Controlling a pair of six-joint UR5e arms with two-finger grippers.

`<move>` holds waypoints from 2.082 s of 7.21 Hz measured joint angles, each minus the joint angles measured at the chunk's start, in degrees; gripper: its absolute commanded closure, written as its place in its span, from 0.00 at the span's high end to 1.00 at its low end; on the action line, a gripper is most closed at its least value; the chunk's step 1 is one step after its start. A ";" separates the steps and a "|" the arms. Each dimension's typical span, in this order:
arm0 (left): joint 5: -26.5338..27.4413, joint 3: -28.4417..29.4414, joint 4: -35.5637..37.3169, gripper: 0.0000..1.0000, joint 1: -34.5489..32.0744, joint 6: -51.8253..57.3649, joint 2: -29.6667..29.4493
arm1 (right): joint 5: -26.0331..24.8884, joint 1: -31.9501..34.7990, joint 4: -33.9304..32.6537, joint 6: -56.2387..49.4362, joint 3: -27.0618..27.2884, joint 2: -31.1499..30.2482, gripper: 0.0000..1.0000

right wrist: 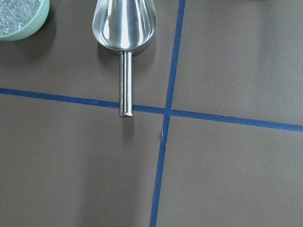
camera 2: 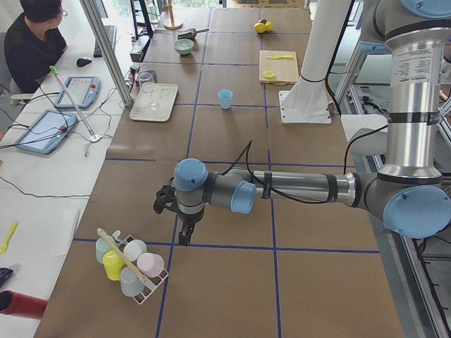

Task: Squeeze lemon into cup

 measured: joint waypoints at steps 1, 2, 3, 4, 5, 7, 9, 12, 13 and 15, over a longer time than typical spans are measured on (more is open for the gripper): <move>0.07 0.27 0.29 1.00 -0.08 0.05 -0.01 | 0.02 0.01 0.00 0.16 0.01 -0.42 1.00; 0.08 0.21 1.16 1.00 -0.20 0.06 -0.23 | 0.07 0.01 -0.05 0.26 -0.16 -0.79 1.00; 0.05 -0.14 3.10 1.00 -0.34 0.07 -0.75 | 0.19 -0.01 -0.23 0.34 -0.47 -1.04 1.00; -0.01 -0.59 5.28 1.00 -0.51 0.07 -1.26 | 0.34 -0.02 -0.50 0.41 -0.83 -1.19 1.00; -0.25 -0.84 7.04 1.00 -0.84 0.09 -1.56 | 0.47 -0.03 -0.66 0.44 -1.30 -1.28 1.00; -1.10 -0.94 9.34 1.00 -2.05 0.20 -1.90 | 0.60 -0.04 -0.80 0.51 -2.30 -1.38 1.00; -1.38 -0.90 9.93 1.00 -2.55 0.20 -1.84 | 0.64 -0.05 -0.85 0.56 -2.88 -1.57 1.00; -1.43 -1.87 10.02 1.00 -2.91 0.11 -1.40 | 0.65 0.00 -0.89 1.39 -2.17 -1.64 1.00; -1.43 -2.20 10.02 1.00 -2.93 0.08 -1.33 | 0.69 0.00 -0.84 3.51 -1.21 -1.64 1.00; -1.43 -2.54 10.02 1.00 -2.95 -0.07 -1.30 | 0.83 0.01 -0.76 6.98 0.92 -1.80 1.00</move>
